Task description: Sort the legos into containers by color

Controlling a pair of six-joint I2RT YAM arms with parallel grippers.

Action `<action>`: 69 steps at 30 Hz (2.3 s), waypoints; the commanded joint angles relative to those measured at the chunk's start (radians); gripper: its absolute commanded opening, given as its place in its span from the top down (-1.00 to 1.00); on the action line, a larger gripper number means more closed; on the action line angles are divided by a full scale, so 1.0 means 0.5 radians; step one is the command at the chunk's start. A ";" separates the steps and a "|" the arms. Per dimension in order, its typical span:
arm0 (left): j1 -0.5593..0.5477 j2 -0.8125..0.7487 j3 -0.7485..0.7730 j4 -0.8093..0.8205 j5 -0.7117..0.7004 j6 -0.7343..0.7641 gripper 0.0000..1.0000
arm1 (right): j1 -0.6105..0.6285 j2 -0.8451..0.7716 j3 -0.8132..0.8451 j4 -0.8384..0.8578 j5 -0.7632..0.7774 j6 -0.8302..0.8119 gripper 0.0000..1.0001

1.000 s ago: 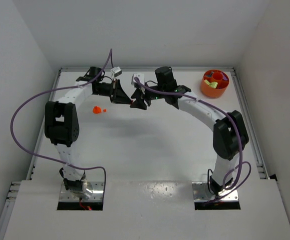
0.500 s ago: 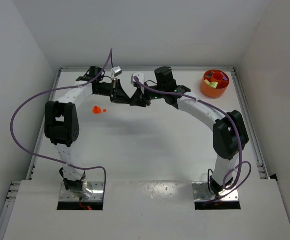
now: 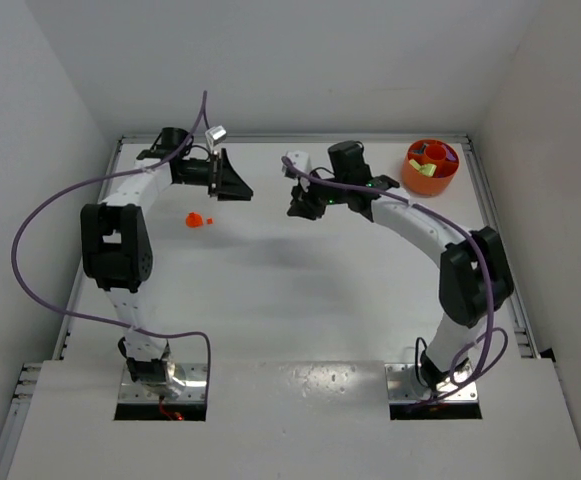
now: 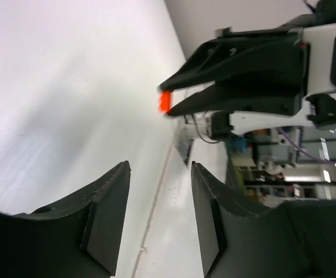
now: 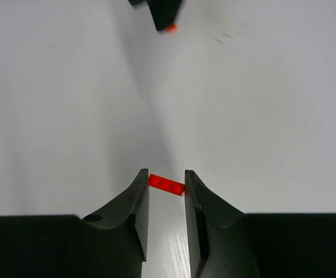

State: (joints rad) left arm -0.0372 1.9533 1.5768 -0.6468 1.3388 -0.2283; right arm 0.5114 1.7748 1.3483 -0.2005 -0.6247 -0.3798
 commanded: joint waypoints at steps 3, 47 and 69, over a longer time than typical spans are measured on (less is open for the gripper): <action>0.096 -0.151 0.114 0.066 -0.314 0.107 -0.04 | -0.255 -0.245 -0.070 -0.022 0.387 0.237 0.85; 0.319 -0.087 -0.432 1.362 -0.452 -1.441 -0.99 | -1.489 0.798 1.341 -0.519 0.973 0.959 0.92; 0.188 -0.216 0.153 0.198 -1.539 -0.084 -0.99 | -1.471 0.954 1.470 -0.443 1.078 0.959 0.43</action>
State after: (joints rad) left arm 0.0921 1.8961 1.5986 -0.4927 0.7036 -0.3584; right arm -0.2314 2.2436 2.0354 -0.4526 -0.1032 0.0875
